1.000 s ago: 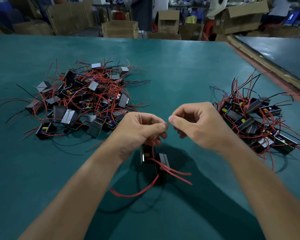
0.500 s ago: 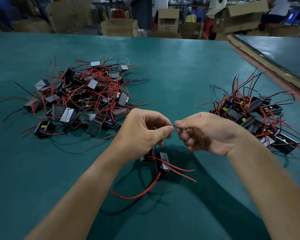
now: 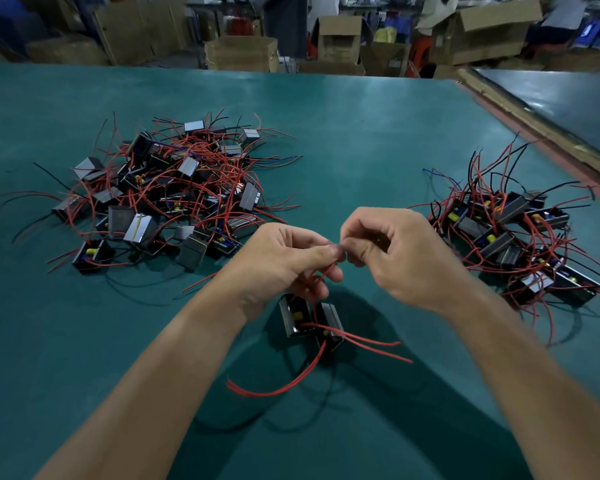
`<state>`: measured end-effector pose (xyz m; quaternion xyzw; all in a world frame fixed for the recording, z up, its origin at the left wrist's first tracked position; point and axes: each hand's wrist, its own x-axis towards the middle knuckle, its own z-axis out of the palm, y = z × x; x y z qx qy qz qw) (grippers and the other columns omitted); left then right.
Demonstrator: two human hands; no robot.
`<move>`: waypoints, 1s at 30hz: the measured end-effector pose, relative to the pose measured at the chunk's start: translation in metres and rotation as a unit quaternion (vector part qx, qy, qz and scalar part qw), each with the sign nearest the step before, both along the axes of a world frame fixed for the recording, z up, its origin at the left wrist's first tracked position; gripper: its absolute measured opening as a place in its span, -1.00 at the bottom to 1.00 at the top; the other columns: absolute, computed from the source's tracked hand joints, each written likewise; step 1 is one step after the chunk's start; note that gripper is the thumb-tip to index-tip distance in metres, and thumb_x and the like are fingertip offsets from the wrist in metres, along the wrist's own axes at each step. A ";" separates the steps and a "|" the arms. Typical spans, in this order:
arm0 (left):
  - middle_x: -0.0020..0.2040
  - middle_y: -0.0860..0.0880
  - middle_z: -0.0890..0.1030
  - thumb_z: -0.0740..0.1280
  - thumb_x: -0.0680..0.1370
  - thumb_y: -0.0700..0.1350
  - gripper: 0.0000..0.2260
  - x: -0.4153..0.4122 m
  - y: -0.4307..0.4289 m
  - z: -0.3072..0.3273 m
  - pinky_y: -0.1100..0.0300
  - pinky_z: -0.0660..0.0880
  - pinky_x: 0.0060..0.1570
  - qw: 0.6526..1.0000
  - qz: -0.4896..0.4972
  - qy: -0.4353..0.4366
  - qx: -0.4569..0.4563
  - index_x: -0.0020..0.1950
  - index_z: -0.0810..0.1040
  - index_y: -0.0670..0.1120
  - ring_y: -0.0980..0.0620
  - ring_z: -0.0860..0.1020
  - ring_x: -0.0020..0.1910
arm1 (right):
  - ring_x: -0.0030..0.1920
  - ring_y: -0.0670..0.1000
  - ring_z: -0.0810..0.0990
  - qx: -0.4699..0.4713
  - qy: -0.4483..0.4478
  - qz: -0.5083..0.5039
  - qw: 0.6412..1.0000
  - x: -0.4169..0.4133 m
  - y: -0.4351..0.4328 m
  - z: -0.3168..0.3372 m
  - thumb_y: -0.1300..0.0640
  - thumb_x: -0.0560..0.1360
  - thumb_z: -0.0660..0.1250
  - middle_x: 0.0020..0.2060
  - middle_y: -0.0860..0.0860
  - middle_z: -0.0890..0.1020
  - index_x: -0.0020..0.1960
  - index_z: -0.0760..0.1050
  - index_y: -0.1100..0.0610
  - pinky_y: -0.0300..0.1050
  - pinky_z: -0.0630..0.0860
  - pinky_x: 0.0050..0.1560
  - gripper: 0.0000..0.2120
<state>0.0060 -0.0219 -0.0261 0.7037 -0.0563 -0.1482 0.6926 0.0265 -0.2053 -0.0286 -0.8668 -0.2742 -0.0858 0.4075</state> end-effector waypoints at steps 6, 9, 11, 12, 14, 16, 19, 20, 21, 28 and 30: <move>-0.38 -0.10 0.66 0.41 0.51 -0.29 -0.89 -0.001 -0.003 -0.005 0.29 0.46 -0.49 0.991 0.037 -0.110 0.064 -0.21 0.67 -0.20 0.06 0.52 -0.53 | -0.50 -0.03 0.52 0.112 0.258 -0.051 0.958 -0.003 0.003 0.007 0.18 0.56 0.38 -0.49 -0.02 0.58 -0.28 0.55 0.24 -0.14 0.58 -0.36 -0.75; -0.37 -0.06 0.67 0.40 0.52 -0.27 -0.86 -0.003 -0.006 -0.010 0.25 0.47 -0.47 0.973 0.035 -0.180 0.143 -0.22 0.69 -0.14 0.05 0.54 -0.52 | -0.56 -0.09 0.46 0.157 0.391 -0.044 0.906 -0.005 0.002 0.014 0.19 0.56 0.36 -0.50 0.01 0.54 -0.24 0.55 0.27 -0.24 0.52 -0.47 -0.77; -0.37 -0.02 0.67 0.41 0.51 -0.24 -0.87 -0.003 -0.007 -0.012 0.18 0.52 -0.47 0.953 0.040 -0.231 0.190 -0.21 0.70 -0.10 0.02 0.56 -0.52 | -0.57 -0.10 0.44 0.172 0.422 -0.055 0.888 -0.006 0.003 0.015 0.19 0.55 0.37 -0.50 0.01 0.53 -0.27 0.56 0.23 -0.25 0.51 -0.49 -0.77; -0.38 0.00 0.66 0.42 0.50 -0.23 -0.88 -0.003 -0.007 -0.013 0.15 0.54 -0.47 0.943 0.044 -0.257 0.208 -0.21 0.70 -0.10 0.01 0.57 -0.51 | -0.58 -0.10 0.43 0.175 0.427 -0.062 0.885 -0.006 0.003 0.016 0.20 0.55 0.38 -0.50 0.01 0.53 -0.27 0.57 0.21 -0.25 0.51 -0.49 -0.77; -0.38 0.03 0.66 0.42 0.49 -0.22 -0.89 -0.003 -0.006 -0.013 0.15 0.54 -0.44 0.925 0.047 -0.299 0.230 -0.21 0.71 -0.09 0.07 0.57 -0.48 | -0.58 -0.10 0.44 0.176 0.432 -0.064 0.882 -0.005 0.003 0.015 0.20 0.55 0.38 -0.50 0.01 0.54 -0.25 0.59 0.22 -0.25 0.51 -0.50 -0.79; -0.38 0.05 0.66 0.43 0.49 -0.22 -0.90 -0.004 -0.006 -0.012 0.23 0.53 -0.42 0.915 0.042 -0.321 0.241 -0.20 0.72 -0.09 0.19 0.55 -0.48 | -0.57 -0.10 0.44 0.175 0.435 -0.061 0.881 -0.005 0.003 0.015 0.21 0.54 0.38 -0.49 0.02 0.55 -0.22 0.60 0.24 -0.24 0.53 -0.49 -0.81; -0.39 0.06 0.66 0.43 0.49 -0.22 -0.88 -0.004 -0.007 -0.012 0.29 0.49 -0.44 0.917 0.042 -0.315 0.242 -0.21 0.71 -0.07 0.20 0.54 -0.50 | -0.55 -0.10 0.46 0.184 0.413 -0.043 0.891 -0.003 0.001 0.014 0.25 0.53 0.39 -0.49 0.03 0.56 -0.23 0.59 0.28 -0.21 0.56 -0.44 -0.83; -0.39 0.04 0.66 0.42 0.50 -0.22 -0.87 -0.004 -0.006 -0.012 0.28 0.46 -0.47 0.927 0.044 -0.294 0.230 -0.23 0.70 -0.07 0.15 0.55 -0.51 | -0.53 -0.10 0.47 0.190 0.391 -0.037 0.900 -0.003 0.001 0.012 0.28 0.52 0.39 -0.48 0.04 0.56 -0.24 0.58 0.27 -0.21 0.58 -0.41 -0.83; -0.39 0.02 0.66 0.41 0.51 -0.22 -0.86 -0.003 -0.006 -0.012 0.29 0.43 -0.49 0.940 0.045 -0.265 0.211 -0.24 0.69 -0.08 0.10 0.56 -0.52 | -0.51 -0.09 0.48 0.192 0.361 -0.032 0.912 -0.002 0.001 0.010 0.31 0.51 0.39 -0.48 0.04 0.56 -0.26 0.57 0.26 -0.21 0.60 -0.37 -0.83; -0.41 -0.08 0.64 0.39 0.53 -0.28 -0.89 0.000 -0.004 -0.007 0.26 0.49 -0.48 0.995 0.014 -0.078 0.060 -0.19 0.63 -0.21 0.04 0.56 -0.52 | -0.34 -0.02 0.50 0.052 0.115 0.043 0.991 0.000 0.000 0.002 0.30 0.55 0.33 -0.39 -0.05 0.58 -0.19 0.47 0.11 -0.15 0.49 -0.26 -0.82; -0.41 -0.08 0.63 0.38 0.52 -0.28 -0.91 0.000 -0.002 -0.005 0.28 0.50 -0.48 0.999 0.012 -0.033 0.010 -0.18 0.62 -0.20 0.05 0.57 -0.52 | -0.32 0.11 0.44 0.026 0.059 0.037 0.997 0.000 0.001 -0.001 0.22 0.53 0.29 -0.38 -0.01 0.51 -0.16 0.44 0.04 0.00 0.44 -0.25 -0.87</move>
